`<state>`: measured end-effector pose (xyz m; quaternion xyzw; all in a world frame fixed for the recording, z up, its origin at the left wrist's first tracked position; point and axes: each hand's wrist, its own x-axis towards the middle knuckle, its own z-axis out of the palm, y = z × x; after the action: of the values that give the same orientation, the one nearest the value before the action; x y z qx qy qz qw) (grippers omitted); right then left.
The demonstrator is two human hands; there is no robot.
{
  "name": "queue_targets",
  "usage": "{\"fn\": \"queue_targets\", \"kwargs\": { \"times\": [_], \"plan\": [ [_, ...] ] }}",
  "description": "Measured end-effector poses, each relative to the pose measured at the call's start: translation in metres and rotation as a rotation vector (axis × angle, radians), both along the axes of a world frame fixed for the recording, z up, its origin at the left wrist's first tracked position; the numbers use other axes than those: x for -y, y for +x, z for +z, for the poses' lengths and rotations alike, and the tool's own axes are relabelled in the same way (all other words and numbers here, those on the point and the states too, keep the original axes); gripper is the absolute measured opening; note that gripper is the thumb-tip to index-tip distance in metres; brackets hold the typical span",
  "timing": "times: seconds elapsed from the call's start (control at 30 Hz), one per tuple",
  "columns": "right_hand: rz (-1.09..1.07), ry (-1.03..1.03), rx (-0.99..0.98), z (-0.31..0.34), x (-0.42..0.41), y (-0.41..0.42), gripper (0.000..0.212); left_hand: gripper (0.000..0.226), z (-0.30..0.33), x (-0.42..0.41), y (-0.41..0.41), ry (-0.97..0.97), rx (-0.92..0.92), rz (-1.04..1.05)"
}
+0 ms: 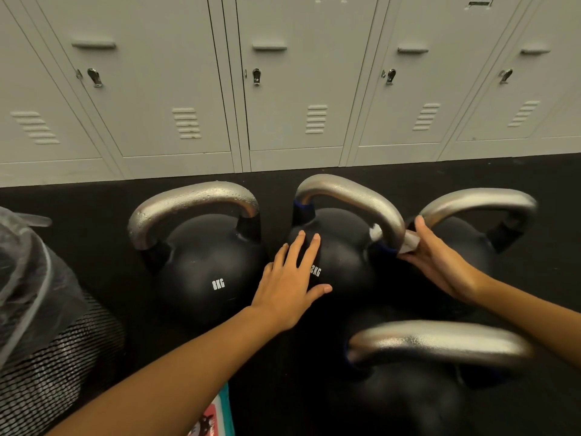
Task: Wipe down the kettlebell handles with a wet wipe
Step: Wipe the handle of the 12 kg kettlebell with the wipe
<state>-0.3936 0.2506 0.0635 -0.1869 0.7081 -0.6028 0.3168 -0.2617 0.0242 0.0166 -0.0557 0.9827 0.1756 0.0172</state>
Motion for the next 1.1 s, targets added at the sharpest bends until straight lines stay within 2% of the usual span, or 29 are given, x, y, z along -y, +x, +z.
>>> {"fn": "queue_targets", "kwargs": {
  "times": [0.17,0.3,0.4,0.5,0.57,0.63,0.7,0.8,0.9,0.93,1.03,1.1],
  "plan": [
    [-0.05,-0.035,0.035,0.009,-0.004,0.001,0.067,0.087,-0.002,0.0,0.001,0.004,-0.002,0.004],
    [0.032,0.085,0.02,0.019,0.029,-0.015,0.083,0.086,0.001,0.0,0.001,0.003,0.011,0.002],
    [0.143,0.164,0.048,0.032,0.045,-0.026,0.084,0.086,0.002,0.0,0.002,-0.002,0.012,-0.001],
    [0.141,0.163,0.079,0.035,0.038,-0.03,0.068,0.087,0.002,0.0,0.002,0.009,0.01,-0.006],
    [0.11,0.145,0.024,0.039,0.029,-0.029,0.052,0.087,0.004,0.001,0.001,0.027,0.02,-0.016],
    [0.078,0.131,-0.052,0.048,0.023,-0.026,0.047,0.086,0.008,0.003,-0.001,0.046,0.006,-0.014],
    [0.007,0.094,-0.132,0.058,0.021,-0.024,0.041,0.077,0.017,0.003,-0.005,0.107,-0.114,0.014],
    [-0.119,0.084,-0.35,0.069,0.025,-0.019,0.037,0.045,0.042,-0.01,-0.017,0.426,-0.422,0.087],
    [-0.134,0.116,-0.545,0.082,0.033,-0.007,0.034,0.021,0.079,-0.031,-0.035,0.93,-0.468,0.176],
    [-0.08,0.141,-0.6,0.086,0.037,-0.001,0.036,0.021,0.09,-0.036,-0.041,1.06,-0.448,0.192],
    [0.097,0.195,-0.669,0.093,0.045,0.015,0.036,0.038,0.112,-0.045,-0.054,1.283,-0.381,0.19],
    [0.155,0.209,-0.686,0.093,0.047,0.019,0.04,0.037,0.12,-0.046,-0.056,1.426,-0.352,0.233]
  ]
}}
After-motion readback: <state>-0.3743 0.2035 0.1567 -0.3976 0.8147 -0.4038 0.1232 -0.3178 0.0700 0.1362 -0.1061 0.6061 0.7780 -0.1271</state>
